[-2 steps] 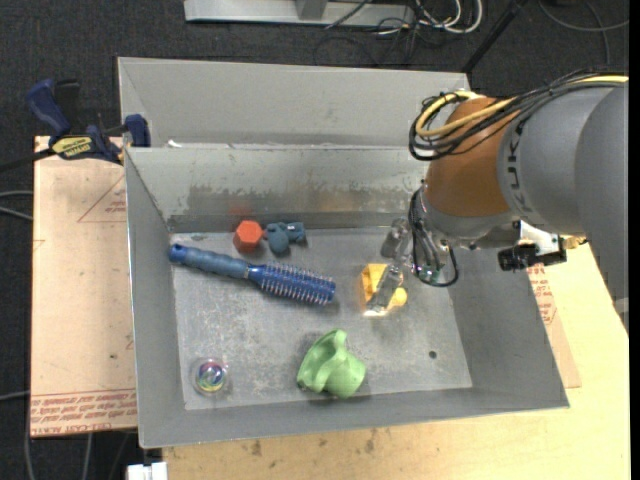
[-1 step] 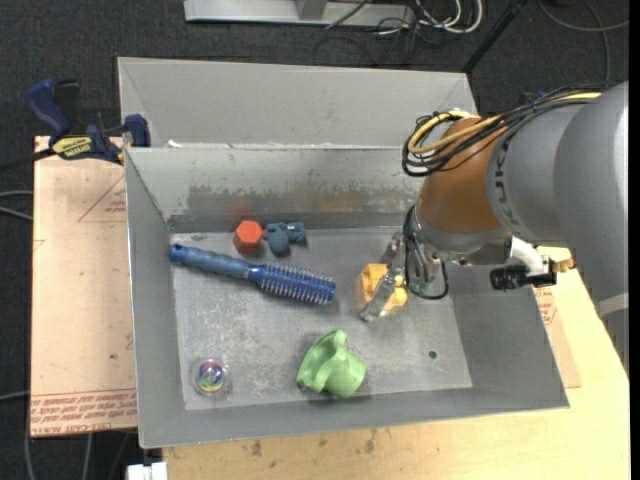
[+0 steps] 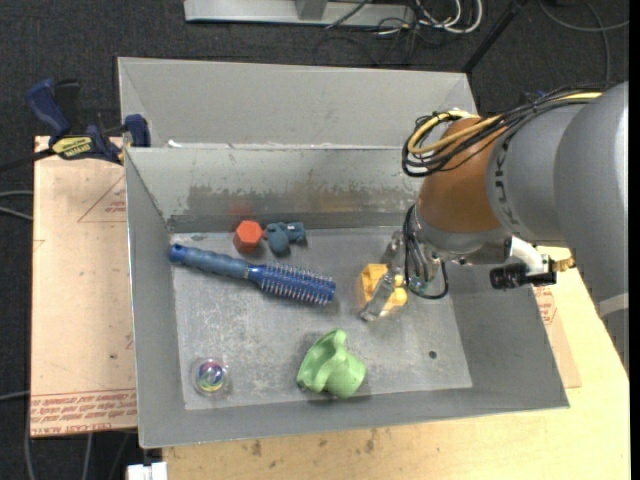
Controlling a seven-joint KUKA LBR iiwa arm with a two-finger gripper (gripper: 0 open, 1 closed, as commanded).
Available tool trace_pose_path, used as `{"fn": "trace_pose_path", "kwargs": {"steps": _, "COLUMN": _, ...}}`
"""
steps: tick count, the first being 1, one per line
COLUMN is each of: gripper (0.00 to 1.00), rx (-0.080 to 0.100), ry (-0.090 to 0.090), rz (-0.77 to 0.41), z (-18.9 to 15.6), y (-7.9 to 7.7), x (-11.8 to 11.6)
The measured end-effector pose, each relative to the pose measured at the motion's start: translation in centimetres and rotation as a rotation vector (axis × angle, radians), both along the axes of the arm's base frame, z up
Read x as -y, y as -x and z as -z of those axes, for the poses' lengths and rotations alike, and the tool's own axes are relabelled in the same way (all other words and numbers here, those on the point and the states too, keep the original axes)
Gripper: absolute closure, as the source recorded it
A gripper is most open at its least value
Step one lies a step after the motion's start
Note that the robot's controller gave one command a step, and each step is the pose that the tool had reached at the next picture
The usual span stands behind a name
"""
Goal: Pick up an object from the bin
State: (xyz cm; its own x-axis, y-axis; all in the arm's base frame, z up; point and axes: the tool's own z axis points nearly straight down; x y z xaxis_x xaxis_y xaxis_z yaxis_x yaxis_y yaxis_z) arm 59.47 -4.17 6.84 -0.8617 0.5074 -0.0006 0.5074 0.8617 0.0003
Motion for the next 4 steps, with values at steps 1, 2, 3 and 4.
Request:
{"fn": "trace_pose_path", "kwargs": {"steps": 1, "gripper": 1.0, "rx": 0.001, "ry": 0.0, "rz": 0.0, "z": -0.1, "y": -0.1, "x": 0.0}}
{"fn": "trace_pose_path", "kwargs": {"steps": 2, "gripper": 1.0, "rx": 0.008, "ry": 0.0, "rz": -0.004, "z": -7.1, "y": -0.3, "x": -0.1}}
{"fn": "trace_pose_path", "kwargs": {"steps": 3, "gripper": 1.0, "rx": 0.007, "ry": -0.001, "rz": -0.007, "z": -11.1, "y": -0.5, "x": -0.2}}
{"fn": "trace_pose_path", "kwargs": {"steps": 4, "gripper": 1.0, "rx": 0.002, "ry": 0.0, "rz": -0.01, "z": -11.2, "y": -0.5, "x": -0.2}}
